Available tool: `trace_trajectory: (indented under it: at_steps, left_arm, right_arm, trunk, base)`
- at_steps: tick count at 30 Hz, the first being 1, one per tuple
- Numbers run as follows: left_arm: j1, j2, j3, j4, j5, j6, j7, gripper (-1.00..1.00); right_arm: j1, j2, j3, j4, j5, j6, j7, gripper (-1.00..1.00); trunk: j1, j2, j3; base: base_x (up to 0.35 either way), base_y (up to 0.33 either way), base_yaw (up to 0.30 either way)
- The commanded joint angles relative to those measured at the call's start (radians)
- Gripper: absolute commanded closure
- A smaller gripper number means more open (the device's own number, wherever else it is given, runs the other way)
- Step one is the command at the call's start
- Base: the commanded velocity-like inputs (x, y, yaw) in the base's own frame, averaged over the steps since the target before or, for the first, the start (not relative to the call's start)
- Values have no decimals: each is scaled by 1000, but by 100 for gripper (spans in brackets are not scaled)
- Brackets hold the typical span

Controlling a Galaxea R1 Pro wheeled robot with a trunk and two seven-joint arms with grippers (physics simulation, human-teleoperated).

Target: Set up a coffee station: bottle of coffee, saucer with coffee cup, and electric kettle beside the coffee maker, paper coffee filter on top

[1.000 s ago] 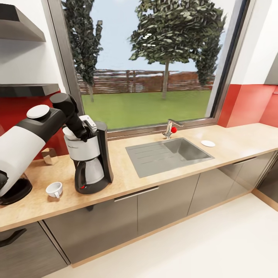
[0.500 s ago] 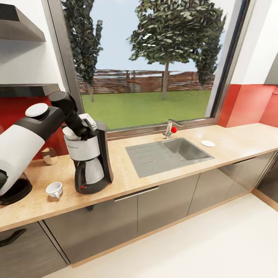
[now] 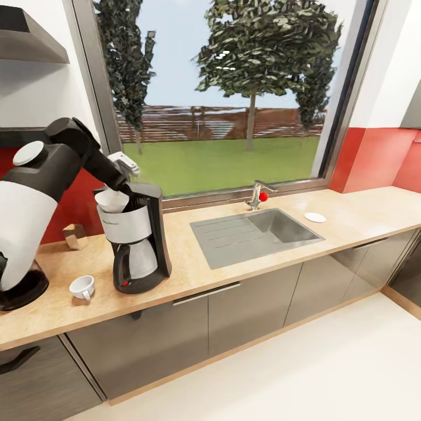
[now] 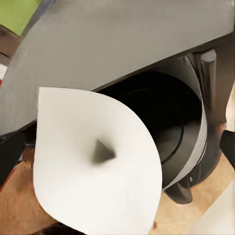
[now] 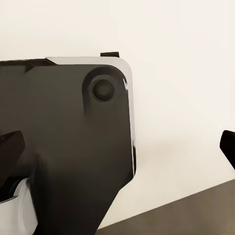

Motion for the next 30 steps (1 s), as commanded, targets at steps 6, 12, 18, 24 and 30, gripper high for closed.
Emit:
trace_trajectory:
  at_steps: [6, 12, 18, 24, 30]
  left_arm:
    - [-4, 1, 102, -20, -7, 9, 18, -100]
    - [-4, 2, 193, -42, -7, 9, 38, -100]
    - [-1, 3, 259, -61, -7, 6, 41, -100]
    - [4, 6, 268, -66, -7, 4, 40, -100]
    - [6, 10, 271, -67, -7, 5, 40, -100]
  right_arm:
    - [-1, 0, 0, 1, -7, -4, 0, -100]
    - [-1, 0, 0, 1, -7, -4, 0, -100]
    - [-1, 1, 0, 1, -8, -4, 0, -100]
    - [-1, 1, 0, 0, -9, -4, 0, -100]
    - [-1, 3, 0, -1, -10, -4, 1, -100]
  trunk:
    - [1, -2, -2]
    - [1, -2, -2]
    - [1, -2, -2]
    - [1, -2, -2]
    - [1, -2, -2]
  base:
    - [0, 0, 0]
    - [0, 0, 0]
    - [0, 0, 0]
    - [0, 0, 0]
    - [0, 0, 0]
